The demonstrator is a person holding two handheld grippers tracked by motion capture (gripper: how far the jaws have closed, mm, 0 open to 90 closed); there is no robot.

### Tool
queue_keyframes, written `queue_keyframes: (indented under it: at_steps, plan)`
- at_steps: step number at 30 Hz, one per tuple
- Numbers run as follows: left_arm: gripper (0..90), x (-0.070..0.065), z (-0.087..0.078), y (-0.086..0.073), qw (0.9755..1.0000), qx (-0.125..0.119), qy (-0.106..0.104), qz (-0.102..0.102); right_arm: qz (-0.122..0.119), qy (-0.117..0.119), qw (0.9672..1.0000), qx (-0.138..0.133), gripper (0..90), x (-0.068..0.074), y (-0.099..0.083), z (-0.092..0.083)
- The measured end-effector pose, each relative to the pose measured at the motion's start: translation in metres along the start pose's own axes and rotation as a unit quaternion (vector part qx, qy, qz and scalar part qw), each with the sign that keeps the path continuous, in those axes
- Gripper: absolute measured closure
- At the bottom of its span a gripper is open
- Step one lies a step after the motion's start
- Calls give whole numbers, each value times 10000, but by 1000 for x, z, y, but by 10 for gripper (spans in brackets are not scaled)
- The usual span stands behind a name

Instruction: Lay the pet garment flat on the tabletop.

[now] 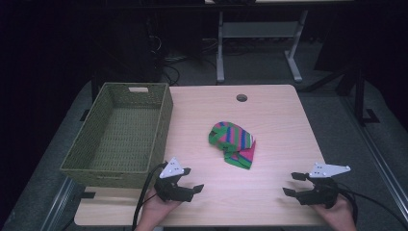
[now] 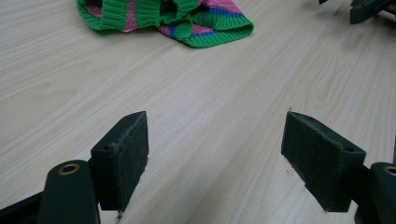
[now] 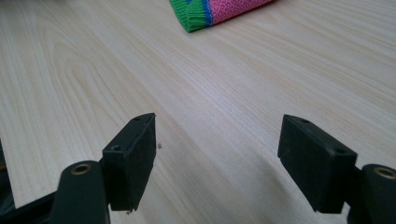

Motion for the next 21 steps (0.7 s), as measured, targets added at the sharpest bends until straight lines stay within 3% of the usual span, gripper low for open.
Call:
queue_keyframes:
  at_steps: [12,21]
  plan:
    - [228,1,2,0,10000,34,13,35,-53,81,9999,51,268,0,3,5]
    - [229,-3,0,-1,9999,20,15,97,-179,218,9996,82,245,3,22,6]
Point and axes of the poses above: each handheld gripper's, and its own axes: z roughly forward along the jaws, y roughly out of its top, x roughly to its left, the point moved 10 cm from there along z, roughly forward along the jaws, and after that the axes turned 4 degrees about x, right-handed, at the moved point
